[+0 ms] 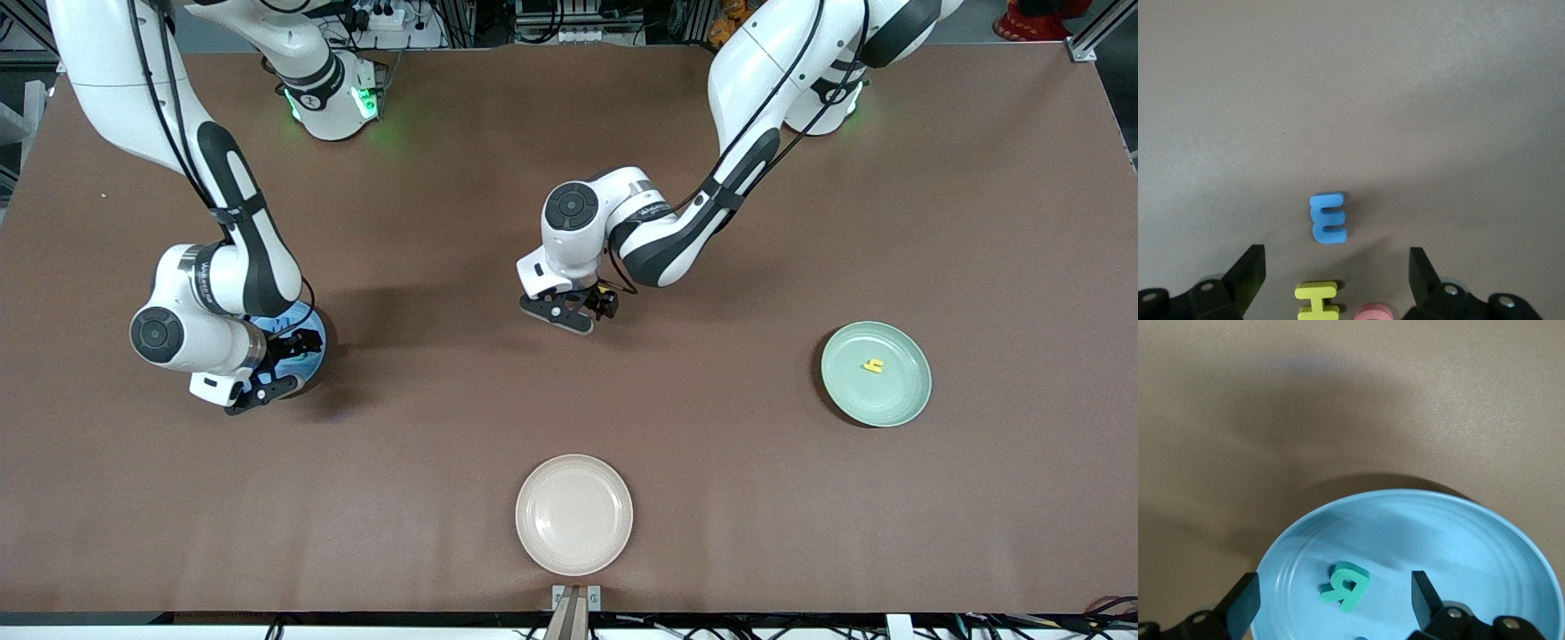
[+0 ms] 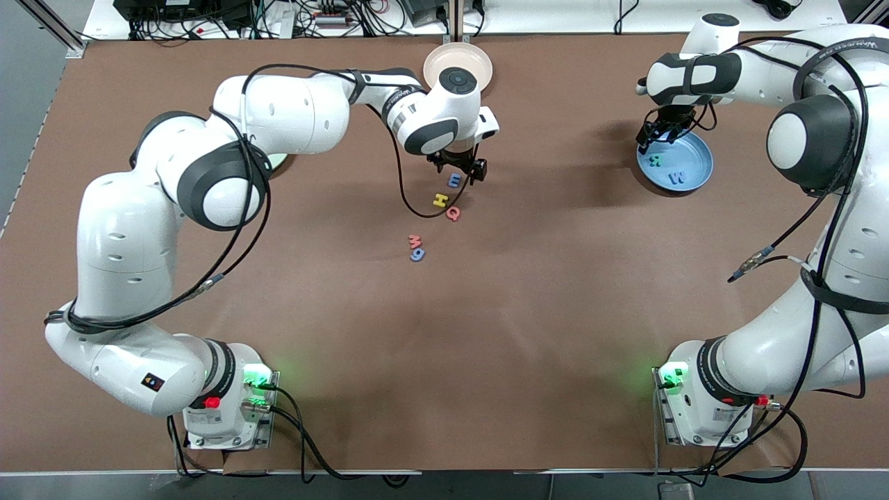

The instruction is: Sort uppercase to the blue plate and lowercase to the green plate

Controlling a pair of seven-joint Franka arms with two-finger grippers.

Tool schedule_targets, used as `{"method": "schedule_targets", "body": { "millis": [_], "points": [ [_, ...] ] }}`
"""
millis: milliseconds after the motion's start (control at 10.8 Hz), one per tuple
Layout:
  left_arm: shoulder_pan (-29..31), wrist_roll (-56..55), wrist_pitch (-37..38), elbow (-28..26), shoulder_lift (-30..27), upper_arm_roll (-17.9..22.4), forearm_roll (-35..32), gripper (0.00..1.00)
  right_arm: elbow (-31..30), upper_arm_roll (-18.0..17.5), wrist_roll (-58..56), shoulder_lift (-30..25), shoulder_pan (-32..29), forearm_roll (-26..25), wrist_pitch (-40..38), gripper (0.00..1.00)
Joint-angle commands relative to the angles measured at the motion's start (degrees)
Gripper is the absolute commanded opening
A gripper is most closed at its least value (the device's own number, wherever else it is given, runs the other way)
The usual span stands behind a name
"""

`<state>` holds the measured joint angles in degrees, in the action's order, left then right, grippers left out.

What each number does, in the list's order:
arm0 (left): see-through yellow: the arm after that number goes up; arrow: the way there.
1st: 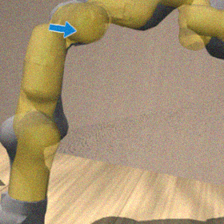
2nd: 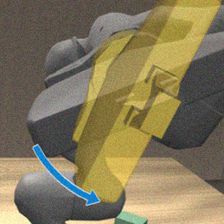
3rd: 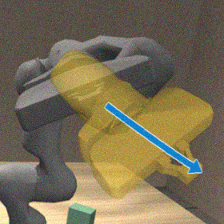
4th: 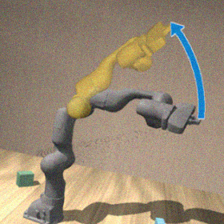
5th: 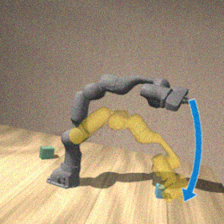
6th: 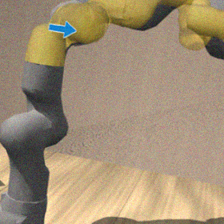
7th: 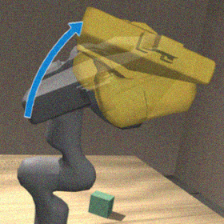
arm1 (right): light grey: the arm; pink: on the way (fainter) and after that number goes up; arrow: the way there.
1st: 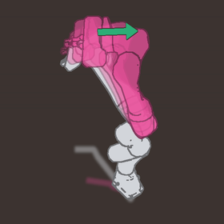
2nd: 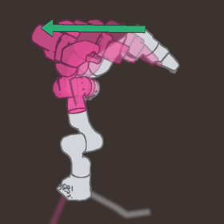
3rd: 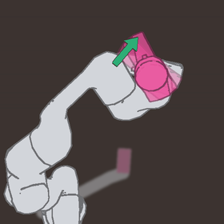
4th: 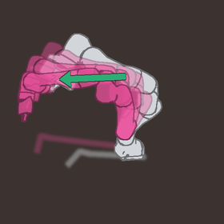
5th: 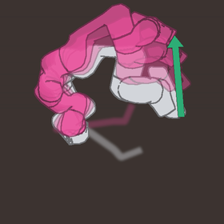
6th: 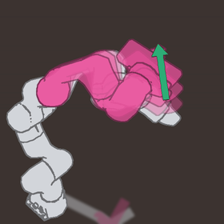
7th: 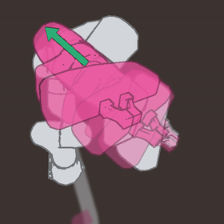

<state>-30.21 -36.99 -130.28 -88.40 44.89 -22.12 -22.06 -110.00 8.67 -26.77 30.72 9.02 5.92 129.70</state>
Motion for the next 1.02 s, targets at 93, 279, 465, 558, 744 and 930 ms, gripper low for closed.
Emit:
{"method": "schedule_targets", "body": {
  "millis": [93, 279, 465, 558, 744, 930],
  "points": [
    [-0.9, -1.4, -0.2, 1.1, 0.5, 1.6, -1.1, 0.93, 0.4, -0.1, 0.4, -0.4, 0.4, 1.4, -0.1, 1.0],
    [-0.7, -1.9, -0.9, 1.4, 0.6, 1.6, -0.5, 0.91, 0.9, -0.1, 0.7, -0.5, 0.5, 1.6, -1.0, 1.0],
    [-0.9, -2.7, -1.4, 1.4, 1.8, 1.8, 0.4, 0.91, 1.0, -0.1, 0.8, -0.7, 0.6, 5.1, -1.5, 1.0],
    [-0.9, -3.3, -2.5, 1.3, 2.0, 1.8, 0.5, 0.91, 1.0, -0.1, 0.6, -0.8, 0.6, 5.4, -1.5, 1.0],
    [-0.8, -3.4, -2.8, 1.3, 2.7, 1.8, 0.7, 0.9, 1.0, -0.1, 0.9, -1.0, 0.7, 5.4, -1.8, 1.0],
    [-0.5, -3.4, -3.2, 1.1, 2.4, 1.8, 1.1, 0.9, 1.2, -0.1, 1.5, -1.0, 1.3, 5.4, -2.3, 1.0]
  ]
}}
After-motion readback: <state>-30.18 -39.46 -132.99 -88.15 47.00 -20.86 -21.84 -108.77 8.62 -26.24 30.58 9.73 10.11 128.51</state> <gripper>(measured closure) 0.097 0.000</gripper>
